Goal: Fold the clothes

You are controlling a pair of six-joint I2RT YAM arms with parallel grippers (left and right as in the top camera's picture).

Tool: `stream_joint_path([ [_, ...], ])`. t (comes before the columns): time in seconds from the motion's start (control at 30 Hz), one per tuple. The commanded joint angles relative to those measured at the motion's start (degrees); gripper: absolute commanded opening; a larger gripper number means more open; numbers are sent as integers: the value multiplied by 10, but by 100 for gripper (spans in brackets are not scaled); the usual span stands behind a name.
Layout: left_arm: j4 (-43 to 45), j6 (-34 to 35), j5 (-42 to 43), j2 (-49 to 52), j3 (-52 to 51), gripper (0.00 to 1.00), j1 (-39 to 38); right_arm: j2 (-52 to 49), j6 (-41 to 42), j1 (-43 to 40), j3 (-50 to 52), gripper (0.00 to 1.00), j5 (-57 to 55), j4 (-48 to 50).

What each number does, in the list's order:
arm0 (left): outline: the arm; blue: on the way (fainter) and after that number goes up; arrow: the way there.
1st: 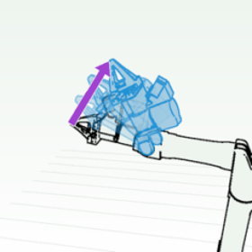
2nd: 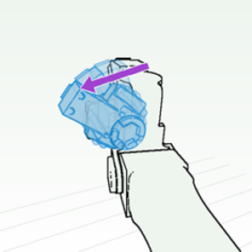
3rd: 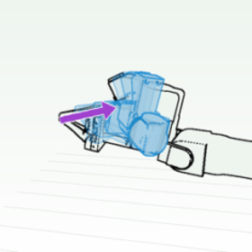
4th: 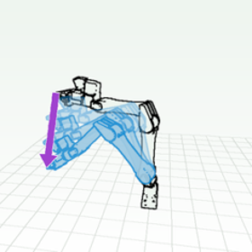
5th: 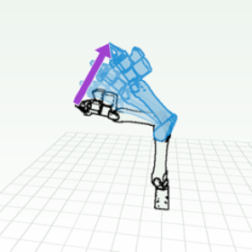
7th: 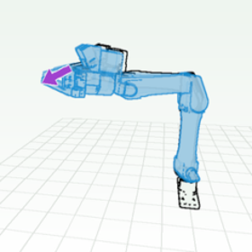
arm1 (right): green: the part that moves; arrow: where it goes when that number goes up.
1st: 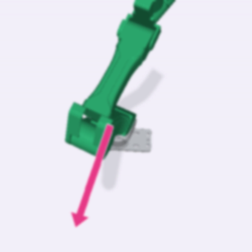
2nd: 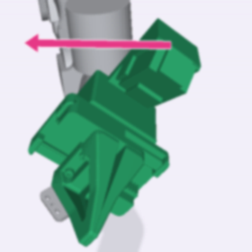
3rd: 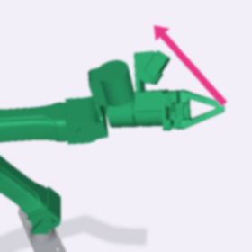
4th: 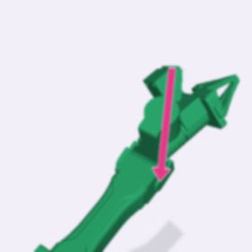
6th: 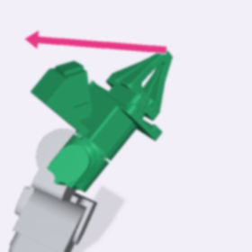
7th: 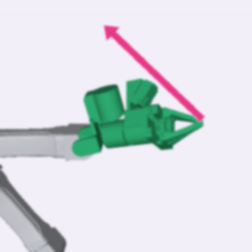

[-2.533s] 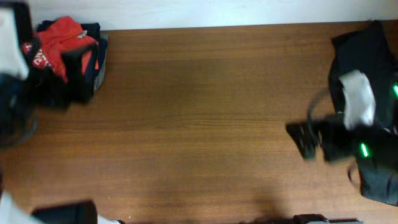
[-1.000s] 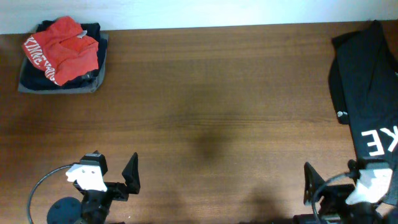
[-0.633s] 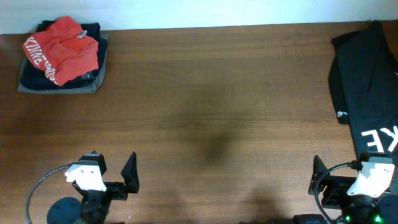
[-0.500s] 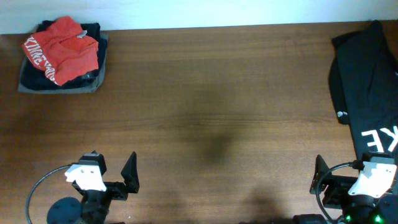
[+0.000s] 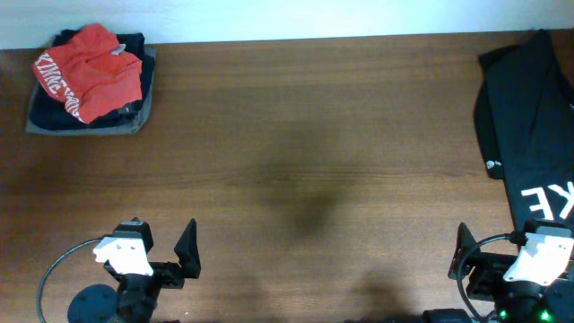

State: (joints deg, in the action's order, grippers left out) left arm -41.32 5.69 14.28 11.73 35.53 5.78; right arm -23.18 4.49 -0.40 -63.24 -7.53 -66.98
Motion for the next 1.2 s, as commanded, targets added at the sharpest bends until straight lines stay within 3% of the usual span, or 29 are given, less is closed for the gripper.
stream_joint_path([
  [0.0, 1, 5, -6, -2, -2, 99, -1, 0, 5, -4, 2, 99, -11, 3],
  [0.27, -17, 5, -6, -2, -2, 99, -1, 0, 3, -4, 4, 99, -4, -10],
  [0.43, -50, 5, -6, -2, -2, 99, -1, 2, 3, -4, 67, 99, -3, 9],
  [0.77, -120, 5, -6, -2, -2, 99, -1, 132, 3, -20, 379, 99, 53, 336],
  [1.17, -169, 5, -6, -2, -2, 99, -1, 230, 5, -19, 550, 99, 87, 550],
])
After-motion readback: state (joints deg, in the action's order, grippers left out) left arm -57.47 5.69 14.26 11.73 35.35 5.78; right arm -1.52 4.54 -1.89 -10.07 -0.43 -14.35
